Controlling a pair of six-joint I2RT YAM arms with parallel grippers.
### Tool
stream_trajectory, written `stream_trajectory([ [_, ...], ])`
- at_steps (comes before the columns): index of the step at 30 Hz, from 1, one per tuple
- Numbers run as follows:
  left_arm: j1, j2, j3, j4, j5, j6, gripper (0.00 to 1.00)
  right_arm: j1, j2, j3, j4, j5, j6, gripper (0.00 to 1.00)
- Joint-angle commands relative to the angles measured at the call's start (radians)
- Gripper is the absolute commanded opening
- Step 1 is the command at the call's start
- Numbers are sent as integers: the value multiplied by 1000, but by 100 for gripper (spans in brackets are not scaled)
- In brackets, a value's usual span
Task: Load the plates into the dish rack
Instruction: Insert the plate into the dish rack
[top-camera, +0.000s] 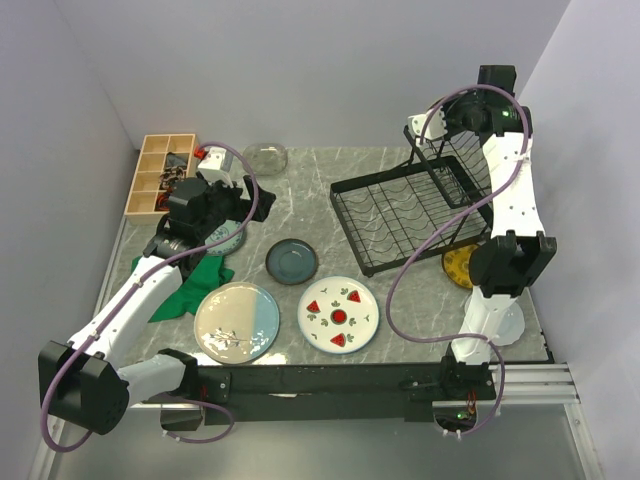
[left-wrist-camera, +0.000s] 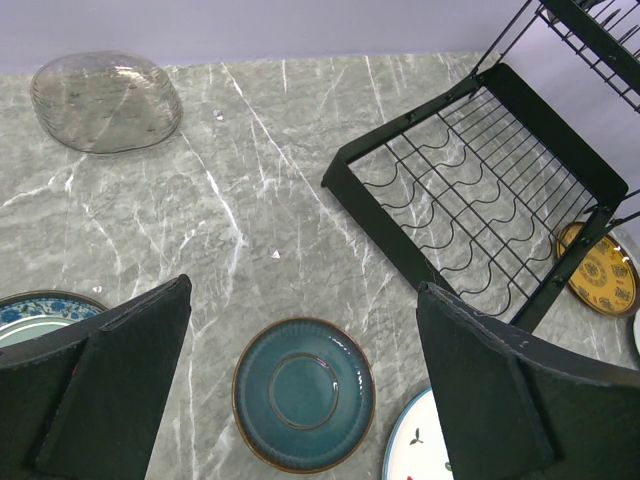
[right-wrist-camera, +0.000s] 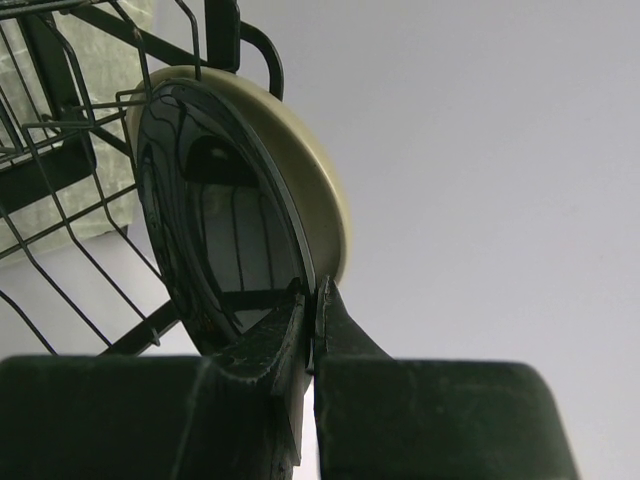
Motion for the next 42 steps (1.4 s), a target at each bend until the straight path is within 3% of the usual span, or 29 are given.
stream_trajectory([
  [1,2,5,15,27,23,-4,100,5,-71,-15,130,-64,-434,0],
  [25,2,3,15,27,24,-5,99,-2,-94,-73,129,-53,-451,0],
  [36,2,11,16,25,38,-15,100,-4,-203,-162,129,-70,-402,0],
  [42,3,8,19,27,44,-16,100,-4,-284,-217,161,-64,-292,0],
])
